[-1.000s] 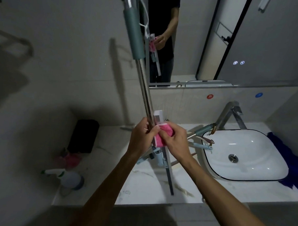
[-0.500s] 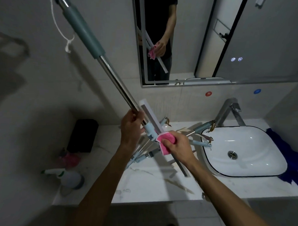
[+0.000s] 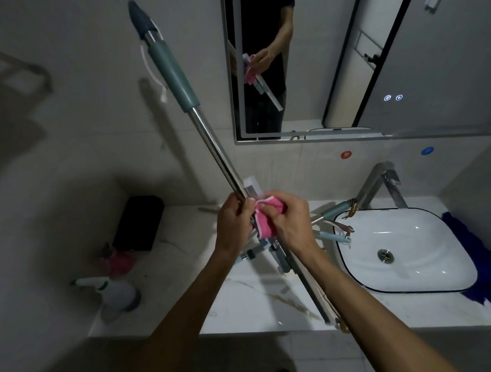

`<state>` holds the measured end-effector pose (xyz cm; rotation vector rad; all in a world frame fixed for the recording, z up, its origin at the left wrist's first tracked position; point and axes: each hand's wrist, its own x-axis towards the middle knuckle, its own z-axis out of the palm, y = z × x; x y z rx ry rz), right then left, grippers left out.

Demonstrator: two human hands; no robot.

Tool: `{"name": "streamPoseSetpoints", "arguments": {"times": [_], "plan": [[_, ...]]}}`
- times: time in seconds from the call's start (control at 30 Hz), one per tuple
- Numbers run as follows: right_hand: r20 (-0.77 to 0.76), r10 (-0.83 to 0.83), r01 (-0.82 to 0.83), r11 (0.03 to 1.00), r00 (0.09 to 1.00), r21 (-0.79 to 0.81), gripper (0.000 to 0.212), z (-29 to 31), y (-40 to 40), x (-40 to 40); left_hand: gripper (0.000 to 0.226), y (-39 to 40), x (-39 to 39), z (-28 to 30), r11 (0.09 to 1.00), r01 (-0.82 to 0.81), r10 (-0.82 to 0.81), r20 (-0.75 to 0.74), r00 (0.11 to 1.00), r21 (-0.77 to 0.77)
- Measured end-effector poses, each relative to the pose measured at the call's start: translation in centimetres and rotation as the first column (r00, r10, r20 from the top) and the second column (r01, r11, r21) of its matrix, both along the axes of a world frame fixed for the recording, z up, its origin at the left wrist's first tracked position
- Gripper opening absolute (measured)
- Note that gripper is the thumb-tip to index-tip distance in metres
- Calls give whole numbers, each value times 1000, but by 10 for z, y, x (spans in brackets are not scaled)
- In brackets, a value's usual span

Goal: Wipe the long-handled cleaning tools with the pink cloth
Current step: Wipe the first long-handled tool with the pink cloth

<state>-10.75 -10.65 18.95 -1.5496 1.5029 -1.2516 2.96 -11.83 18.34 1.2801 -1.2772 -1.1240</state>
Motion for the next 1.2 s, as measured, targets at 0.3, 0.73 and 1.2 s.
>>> {"name": "streamPoseSetpoints", "arguments": {"times": [0.3,0.73,1.2], "plan": [[-137,46,-41,998,990,45,25,-25,10,-5,16,-15,14,18,995,-94,94,-37,995,-10],[-187,14,-4,999,982,54,12,-43,5,-16,7,-19,7,13,988,-145,144,-24,989,-58],[-264,100,-111,993,959,-26,23,-35,3,-16,53,-22,4,17,954,-301,300,68,951,0]]}}
